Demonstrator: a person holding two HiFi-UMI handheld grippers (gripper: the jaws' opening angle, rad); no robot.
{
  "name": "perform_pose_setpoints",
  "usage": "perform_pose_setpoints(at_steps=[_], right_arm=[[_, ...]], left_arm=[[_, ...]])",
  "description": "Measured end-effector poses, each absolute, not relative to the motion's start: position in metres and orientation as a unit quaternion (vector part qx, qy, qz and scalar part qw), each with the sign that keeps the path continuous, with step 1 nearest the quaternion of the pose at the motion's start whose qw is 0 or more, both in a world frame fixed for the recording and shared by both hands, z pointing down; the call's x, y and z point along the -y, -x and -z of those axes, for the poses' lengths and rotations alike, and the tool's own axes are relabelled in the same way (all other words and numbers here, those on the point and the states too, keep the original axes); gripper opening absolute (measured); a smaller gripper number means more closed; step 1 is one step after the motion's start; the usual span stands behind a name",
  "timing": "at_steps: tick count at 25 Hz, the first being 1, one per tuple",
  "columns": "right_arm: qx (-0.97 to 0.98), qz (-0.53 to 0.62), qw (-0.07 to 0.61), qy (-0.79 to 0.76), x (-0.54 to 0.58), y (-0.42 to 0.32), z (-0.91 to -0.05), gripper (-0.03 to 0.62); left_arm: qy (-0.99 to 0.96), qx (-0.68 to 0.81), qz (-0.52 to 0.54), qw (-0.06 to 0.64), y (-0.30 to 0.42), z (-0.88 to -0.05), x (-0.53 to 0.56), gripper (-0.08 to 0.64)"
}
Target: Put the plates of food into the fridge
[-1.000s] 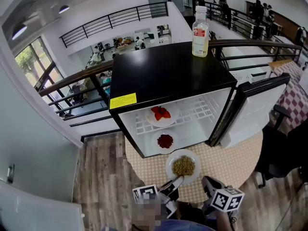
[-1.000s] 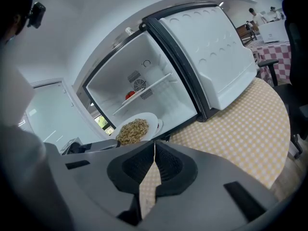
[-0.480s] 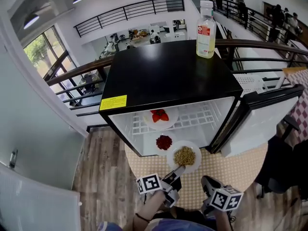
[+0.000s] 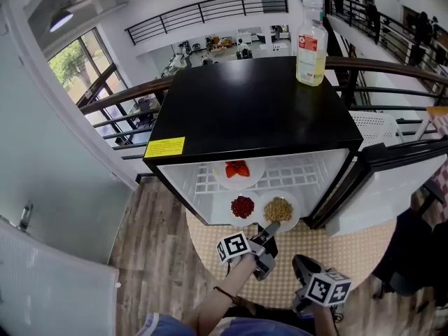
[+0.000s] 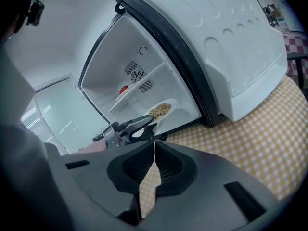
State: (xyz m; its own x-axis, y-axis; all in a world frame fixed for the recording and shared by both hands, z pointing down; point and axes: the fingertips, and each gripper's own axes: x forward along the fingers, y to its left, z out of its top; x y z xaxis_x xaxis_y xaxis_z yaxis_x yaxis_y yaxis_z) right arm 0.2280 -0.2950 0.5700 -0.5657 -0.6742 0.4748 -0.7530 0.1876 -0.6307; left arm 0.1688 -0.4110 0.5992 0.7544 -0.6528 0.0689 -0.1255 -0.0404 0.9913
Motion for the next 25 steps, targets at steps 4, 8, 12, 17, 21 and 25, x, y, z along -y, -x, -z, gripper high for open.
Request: perform_pose_setpoints(at_steps=[4, 8, 12, 17, 21, 25], right_arm=[[0.770, -0.439, 0.046, -0.462, 0.298, -0.233, -0.571, 0.021], [0.766, -0.442, 0.046, -0.466, 0.300, -0.241, -0.574, 0.021], [0.761, -0.446, 0.047, -0.469, 0.301, -0.246, -0.577, 0.021], [0.754, -0.453, 0.049, -0.473, 0.297, -0.250, -0.582, 0.021], [0.749, -0.453, 0.051, -0.481, 0.296, -0.255, -0.585, 0.021], [0.744, -0.456, 0.051, -0.486, 0.294, -0.257, -0.587, 0.021]], left_arm=[[-0.682, 0.301, 0.189, 0.639, -0.179, -0.617, 0.429, 0.060], [-0.654, 0.318, 0.203, 0.656, -0.186, -0.631, 0.442, 0.060], [-0.609, 0.331, 0.251, 0.675, -0.183, -0.640, 0.457, 0.060], [-0.601, 0.338, 0.233, 0.686, -0.186, -0.652, 0.463, 0.060], [-0.592, 0.340, 0.237, 0.691, -0.188, -0.659, 0.467, 0.058], [-0.579, 0.351, 0.239, 0.696, -0.187, -0.663, 0.477, 0.054]])
